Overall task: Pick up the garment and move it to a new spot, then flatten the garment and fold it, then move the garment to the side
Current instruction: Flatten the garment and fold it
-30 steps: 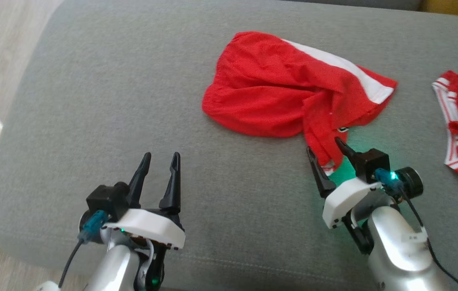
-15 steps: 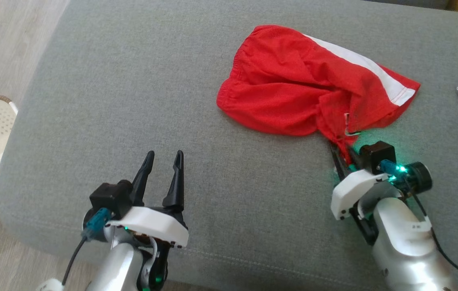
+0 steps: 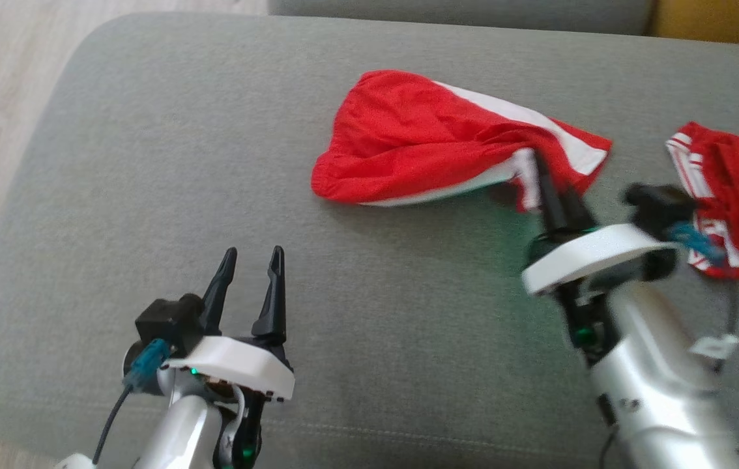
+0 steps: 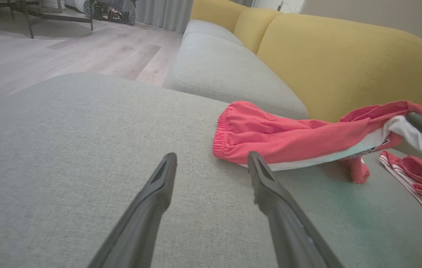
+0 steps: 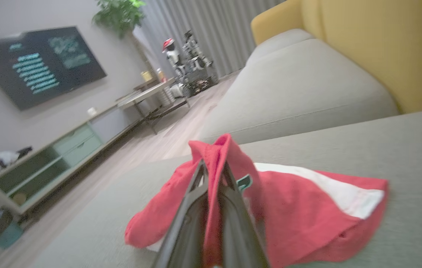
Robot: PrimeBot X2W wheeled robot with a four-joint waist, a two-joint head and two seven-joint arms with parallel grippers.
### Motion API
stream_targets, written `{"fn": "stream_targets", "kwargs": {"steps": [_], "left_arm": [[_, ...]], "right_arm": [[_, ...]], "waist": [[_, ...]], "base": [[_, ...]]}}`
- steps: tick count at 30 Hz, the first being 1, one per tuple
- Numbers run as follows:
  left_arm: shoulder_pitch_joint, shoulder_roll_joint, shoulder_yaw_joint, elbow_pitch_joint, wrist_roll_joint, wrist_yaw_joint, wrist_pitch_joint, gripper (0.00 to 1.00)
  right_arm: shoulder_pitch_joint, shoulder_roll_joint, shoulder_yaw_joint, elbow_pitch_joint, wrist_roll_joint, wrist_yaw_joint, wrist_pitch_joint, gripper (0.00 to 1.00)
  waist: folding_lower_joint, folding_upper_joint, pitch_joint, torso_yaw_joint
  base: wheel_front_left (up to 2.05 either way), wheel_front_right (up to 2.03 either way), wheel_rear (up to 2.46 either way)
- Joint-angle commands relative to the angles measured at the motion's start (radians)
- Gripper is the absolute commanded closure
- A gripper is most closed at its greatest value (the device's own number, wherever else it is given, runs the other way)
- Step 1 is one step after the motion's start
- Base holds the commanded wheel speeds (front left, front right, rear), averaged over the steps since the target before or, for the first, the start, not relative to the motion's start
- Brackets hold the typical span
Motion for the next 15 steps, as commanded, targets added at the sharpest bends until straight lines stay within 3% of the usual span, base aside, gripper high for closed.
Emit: {"fn": "stream_targets", "kwargs": {"steps": [1, 6, 9, 10, 11, 12, 15], "left_arm": [[-0.013, 0.007, 0.041, -0.03, 0.009, -0.002, -0.012, 0.0], [-0.019, 0.007, 0.04, -0.032, 0.017, -0.008, -0.012, 0.0], [-0.028, 0.007, 0.037, -0.029, 0.02, -0.013, -0.012, 0.0], [-0.031, 0.007, 0.037, -0.028, 0.021, -0.013, -0.012, 0.0], [-0.034, 0.007, 0.037, -0.026, 0.021, -0.014, -0.012, 0.0], [-0.036, 0.007, 0.037, -0.024, 0.023, -0.016, -0.012, 0.0], [-0.043, 0.007, 0.035, -0.019, 0.024, -0.017, -0.012, 0.0]], "right_arm": [[-0.005, 0.006, -0.02, -0.037, 0.029, -0.001, 0.014, 1.0], [0.027, 0.004, -0.227, 0.015, 0.109, -0.001, 0.116, 1.0], [0.022, -0.016, -0.293, 0.089, 0.077, -0.001, 0.173, 1.0], [0.017, -0.021, -0.308, 0.111, 0.063, -0.001, 0.179, 0.73], [0.012, -0.031, -0.317, 0.135, 0.036, -0.001, 0.18, 0.07], [0.005, -0.045, -0.322, 0.156, -0.003, -0.001, 0.17, 0.0], [-0.016, -0.073, -0.326, 0.199, -0.13, -0.001, 0.108, 0.0]], "waist": [[0.0, 0.0, -0.007, -0.022], [0.0, 0.0, 0.008, -0.051], [0.0, 0.0, 0.021, -0.059], [0.0, 0.0, 0.024, -0.062], [0.0, 0.0, 0.027, -0.063], [0.0, 0.0, 0.029, -0.065], [0.0, 0.0, 0.031, -0.068]], "base": [[0.0, 0.0, 0.0], [0.0, 0.0, 0.0], [0.0, 0.0, 0.0], [0.0, 0.0, 0.0], [0.0, 0.0, 0.0], [0.0, 0.0, 0.0], [0.0, 0.0, 0.0]]}}
